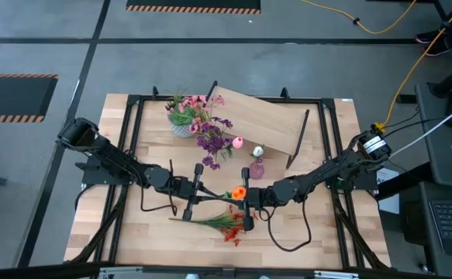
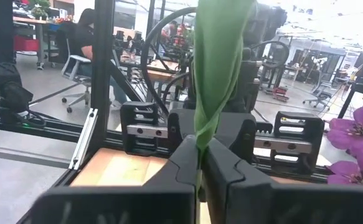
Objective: Pick and place flowers into a vace then onto a shelf
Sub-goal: Put the orange tulip into the purple vase
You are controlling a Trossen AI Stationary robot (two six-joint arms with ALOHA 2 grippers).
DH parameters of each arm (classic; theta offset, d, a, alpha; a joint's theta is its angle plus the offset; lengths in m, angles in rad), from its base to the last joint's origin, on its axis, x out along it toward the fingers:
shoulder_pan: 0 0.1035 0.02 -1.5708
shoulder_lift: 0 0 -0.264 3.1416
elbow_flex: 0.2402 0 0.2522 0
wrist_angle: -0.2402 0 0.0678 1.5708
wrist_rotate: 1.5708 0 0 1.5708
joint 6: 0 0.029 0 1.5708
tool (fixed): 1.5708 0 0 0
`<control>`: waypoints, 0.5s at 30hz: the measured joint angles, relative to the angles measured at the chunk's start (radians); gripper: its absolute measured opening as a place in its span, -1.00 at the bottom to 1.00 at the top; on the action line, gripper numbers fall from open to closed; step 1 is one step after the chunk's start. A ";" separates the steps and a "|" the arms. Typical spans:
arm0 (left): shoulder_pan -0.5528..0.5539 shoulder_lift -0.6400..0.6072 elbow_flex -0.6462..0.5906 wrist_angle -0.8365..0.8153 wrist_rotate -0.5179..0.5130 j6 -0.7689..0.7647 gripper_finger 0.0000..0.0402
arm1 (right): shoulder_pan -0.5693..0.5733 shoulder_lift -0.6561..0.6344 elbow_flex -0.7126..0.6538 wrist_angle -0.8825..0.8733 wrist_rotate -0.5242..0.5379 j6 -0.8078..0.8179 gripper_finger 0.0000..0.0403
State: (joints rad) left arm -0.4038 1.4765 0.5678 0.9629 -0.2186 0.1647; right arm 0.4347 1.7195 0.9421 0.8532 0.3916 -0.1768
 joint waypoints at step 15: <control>-0.051 -0.193 0.000 -0.306 -0.067 -0.017 -0.42 | 0.015 -0.145 0.000 -0.241 0.070 0.035 -0.99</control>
State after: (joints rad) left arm -0.4547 1.2830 0.5674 0.6564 -0.2857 0.1478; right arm 0.4500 1.5750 0.9424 0.6120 0.4613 -0.1420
